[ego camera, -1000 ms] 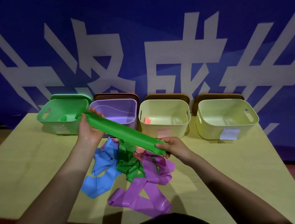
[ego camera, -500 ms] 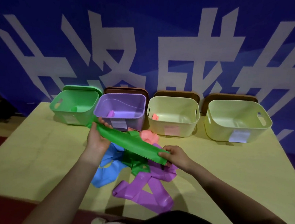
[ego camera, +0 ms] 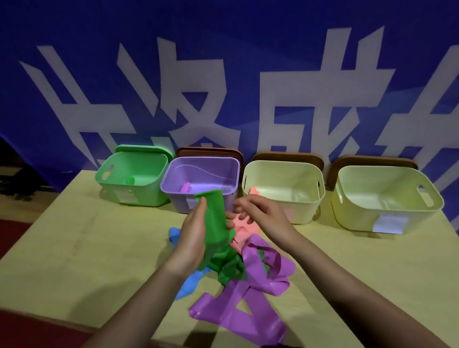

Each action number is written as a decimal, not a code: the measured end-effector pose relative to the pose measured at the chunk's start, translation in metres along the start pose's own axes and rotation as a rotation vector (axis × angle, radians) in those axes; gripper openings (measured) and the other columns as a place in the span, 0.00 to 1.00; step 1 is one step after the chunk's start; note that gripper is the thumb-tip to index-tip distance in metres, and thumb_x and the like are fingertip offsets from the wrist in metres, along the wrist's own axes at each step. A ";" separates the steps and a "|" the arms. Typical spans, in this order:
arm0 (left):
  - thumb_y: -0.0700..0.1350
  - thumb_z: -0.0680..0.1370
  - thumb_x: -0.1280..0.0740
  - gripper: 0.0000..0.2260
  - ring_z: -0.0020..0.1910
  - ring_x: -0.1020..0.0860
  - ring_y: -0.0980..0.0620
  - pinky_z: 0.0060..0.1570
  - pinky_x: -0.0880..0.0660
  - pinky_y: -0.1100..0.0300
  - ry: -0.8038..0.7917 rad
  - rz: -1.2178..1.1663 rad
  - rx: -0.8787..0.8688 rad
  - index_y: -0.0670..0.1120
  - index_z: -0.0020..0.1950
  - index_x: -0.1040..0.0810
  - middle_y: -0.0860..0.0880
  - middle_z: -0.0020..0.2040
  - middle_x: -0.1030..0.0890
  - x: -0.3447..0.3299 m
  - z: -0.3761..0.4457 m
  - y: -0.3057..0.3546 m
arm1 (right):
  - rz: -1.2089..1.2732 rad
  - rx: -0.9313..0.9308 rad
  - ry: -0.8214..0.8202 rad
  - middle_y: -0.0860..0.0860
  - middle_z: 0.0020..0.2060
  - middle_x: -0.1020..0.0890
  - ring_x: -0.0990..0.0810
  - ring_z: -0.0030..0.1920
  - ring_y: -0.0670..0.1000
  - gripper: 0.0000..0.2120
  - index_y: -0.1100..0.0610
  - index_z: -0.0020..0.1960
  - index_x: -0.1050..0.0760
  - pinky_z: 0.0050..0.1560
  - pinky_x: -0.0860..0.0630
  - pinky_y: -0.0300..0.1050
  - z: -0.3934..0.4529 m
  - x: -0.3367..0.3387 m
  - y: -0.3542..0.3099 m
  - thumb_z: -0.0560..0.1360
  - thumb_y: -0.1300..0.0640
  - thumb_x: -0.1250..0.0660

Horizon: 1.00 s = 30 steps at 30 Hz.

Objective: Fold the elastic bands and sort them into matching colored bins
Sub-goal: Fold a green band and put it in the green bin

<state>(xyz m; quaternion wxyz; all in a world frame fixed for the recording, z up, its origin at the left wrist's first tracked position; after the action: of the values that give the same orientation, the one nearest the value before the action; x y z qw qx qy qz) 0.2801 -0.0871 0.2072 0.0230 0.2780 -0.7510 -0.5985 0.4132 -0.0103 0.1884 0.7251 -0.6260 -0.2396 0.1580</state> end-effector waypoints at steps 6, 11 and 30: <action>0.48 0.84 0.48 0.16 0.29 0.20 0.45 0.35 0.21 0.55 -0.026 0.104 -0.055 0.45 0.52 0.21 0.40 0.40 0.16 -0.009 -0.005 0.001 | 0.125 0.032 -0.049 0.46 0.28 0.24 0.27 0.28 0.46 0.09 0.53 0.39 0.23 0.32 0.29 0.39 0.005 -0.014 -0.022 0.75 0.65 0.31; 0.49 0.84 0.49 0.19 0.29 0.20 0.44 0.32 0.21 0.56 -0.093 0.099 -0.005 0.41 0.56 0.22 0.38 0.38 0.18 -0.012 -0.008 0.000 | 0.280 -0.035 -0.010 0.53 0.28 0.31 0.33 0.23 0.47 0.06 0.64 0.41 0.27 0.26 0.34 0.37 0.002 -0.013 -0.024 0.75 0.70 0.34; 0.43 0.82 0.40 0.12 0.45 0.19 0.51 0.49 0.25 0.58 0.026 0.210 -0.230 0.51 0.44 0.18 0.48 0.43 0.16 -0.021 0.005 -0.004 | 0.218 0.014 0.147 0.50 0.27 0.28 0.29 0.28 0.43 0.02 0.66 0.44 0.25 0.33 0.30 0.34 0.004 -0.002 -0.025 0.75 0.69 0.33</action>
<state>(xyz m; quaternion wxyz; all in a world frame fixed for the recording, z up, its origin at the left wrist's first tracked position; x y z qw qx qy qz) 0.2973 -0.0742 0.2080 0.1269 0.2013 -0.7019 -0.6714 0.4072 -0.0123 0.2126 0.7237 -0.6530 -0.1151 0.1913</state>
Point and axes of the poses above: each hand's wrist, its own z-axis towards the middle knuckle, its own x-axis out of the back of the hand, y = z × x, the point moved 2 cm from there along z, towards the middle knuckle
